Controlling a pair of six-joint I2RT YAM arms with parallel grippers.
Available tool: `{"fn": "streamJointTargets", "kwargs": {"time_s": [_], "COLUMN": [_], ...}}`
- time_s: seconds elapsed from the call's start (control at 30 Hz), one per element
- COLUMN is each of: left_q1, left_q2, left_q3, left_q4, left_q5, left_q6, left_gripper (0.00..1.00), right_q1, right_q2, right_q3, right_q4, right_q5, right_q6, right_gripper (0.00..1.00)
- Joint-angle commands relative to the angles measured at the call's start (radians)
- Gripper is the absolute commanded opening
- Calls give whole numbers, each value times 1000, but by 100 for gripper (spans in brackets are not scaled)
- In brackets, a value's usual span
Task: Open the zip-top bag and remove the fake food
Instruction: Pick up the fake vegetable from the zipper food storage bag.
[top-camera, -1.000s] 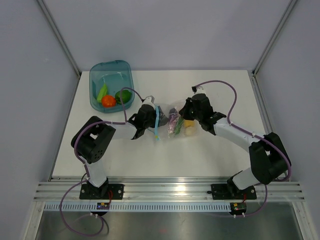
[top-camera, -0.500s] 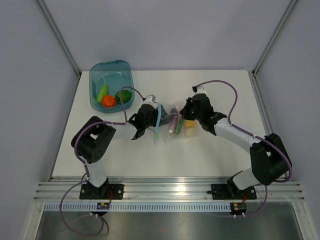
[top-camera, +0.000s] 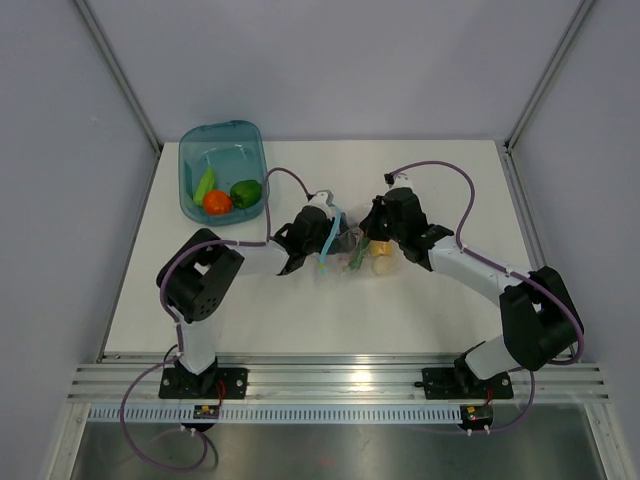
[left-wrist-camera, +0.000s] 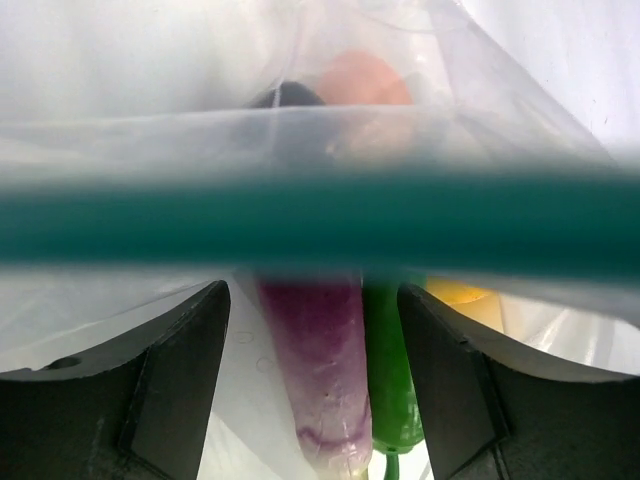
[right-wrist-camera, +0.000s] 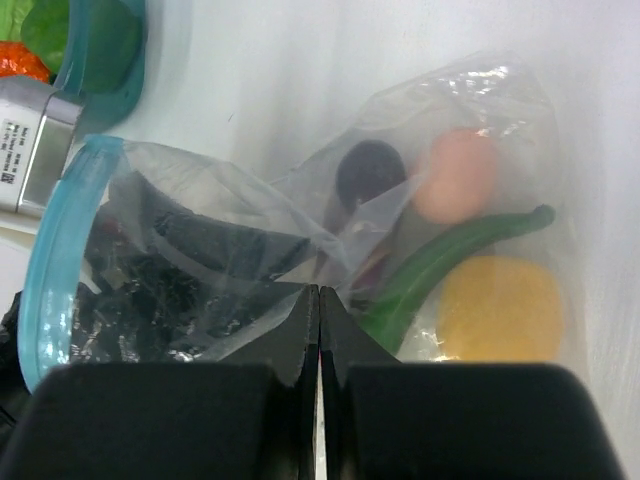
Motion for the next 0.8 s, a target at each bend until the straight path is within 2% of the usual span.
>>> {"fn": "streamJointTargets", "kwargs": {"time_s": [0.0,0.2,0.33,0.6,0.77], "left_q1": [-25,-50,-51,-61,-61], "left_q2": [26,107,129,69,-17], "left_q3": [77,197,221,201,174], "left_q4": [-54,-217,-249,-271,-285], "left_q5": [-39,-97,-114,-174,-169], "left_q6": [58,87,83,101,106], "left_gripper": [72,71,68,43,38], "right_q1": [5,5,5,5,0], "right_q2": [-15,-15,-9,26,40], "right_q3": [5,7,17,42,42], "right_q4": [32,31,0,-47,-57], "right_q5": [-13,-13,13,62,92], "right_q6": [-6,-4,4,27,45], "right_gripper": [0,0,0,0,0]}}
